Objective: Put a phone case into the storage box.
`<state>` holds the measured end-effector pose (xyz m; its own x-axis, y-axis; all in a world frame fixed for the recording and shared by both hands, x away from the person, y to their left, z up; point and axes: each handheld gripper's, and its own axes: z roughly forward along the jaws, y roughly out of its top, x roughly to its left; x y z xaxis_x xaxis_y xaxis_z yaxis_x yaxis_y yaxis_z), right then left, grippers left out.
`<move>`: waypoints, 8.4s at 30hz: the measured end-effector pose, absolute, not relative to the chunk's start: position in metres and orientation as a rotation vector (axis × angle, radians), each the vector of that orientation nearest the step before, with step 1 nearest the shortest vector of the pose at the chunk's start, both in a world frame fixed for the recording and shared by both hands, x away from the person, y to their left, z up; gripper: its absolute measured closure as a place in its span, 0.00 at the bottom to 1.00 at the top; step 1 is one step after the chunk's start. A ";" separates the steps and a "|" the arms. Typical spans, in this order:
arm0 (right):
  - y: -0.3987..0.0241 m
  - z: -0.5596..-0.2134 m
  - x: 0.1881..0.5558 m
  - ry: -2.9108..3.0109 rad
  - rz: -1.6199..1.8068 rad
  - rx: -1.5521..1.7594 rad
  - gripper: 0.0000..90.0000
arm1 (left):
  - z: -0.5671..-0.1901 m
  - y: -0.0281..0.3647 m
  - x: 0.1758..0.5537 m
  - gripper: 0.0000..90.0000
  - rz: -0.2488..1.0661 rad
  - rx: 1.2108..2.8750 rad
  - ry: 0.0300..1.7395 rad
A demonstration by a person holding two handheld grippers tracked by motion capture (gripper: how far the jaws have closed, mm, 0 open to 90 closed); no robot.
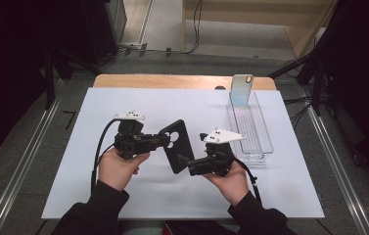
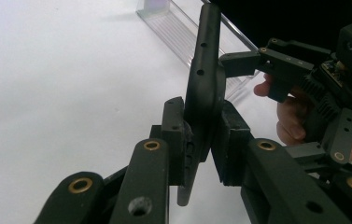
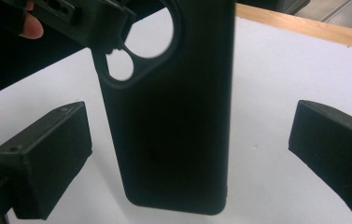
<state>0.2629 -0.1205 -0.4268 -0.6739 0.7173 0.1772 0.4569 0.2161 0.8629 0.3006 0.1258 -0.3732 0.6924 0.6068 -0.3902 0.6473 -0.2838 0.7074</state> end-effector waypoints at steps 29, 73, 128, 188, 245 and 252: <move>-0.099 -0.431 0.265 2.228 1.368 1.115 0.14 | -0.381 0.103 0.287 0.84 -0.072 1.992 0.942; -0.158 -0.414 0.287 2.393 1.510 1.040 0.14 | -0.430 0.160 0.286 0.34 -0.066 2.124 0.779; -0.265 -0.368 0.323 1.910 1.421 1.409 0.15 | -0.454 0.217 0.259 0.34 0.062 2.101 0.996; -0.276 -0.441 0.458 1.701 1.104 1.631 0.14 | -0.452 0.217 0.263 0.35 0.062 2.066 0.989; -0.260 -0.428 0.411 2.002 1.185 1.551 0.14 | -0.453 0.209 0.283 0.34 0.002 2.080 0.990; -0.252 -0.425 0.394 2.097 1.269 1.527 0.23 | -0.453 0.209 0.285 0.34 -0.017 2.075 0.992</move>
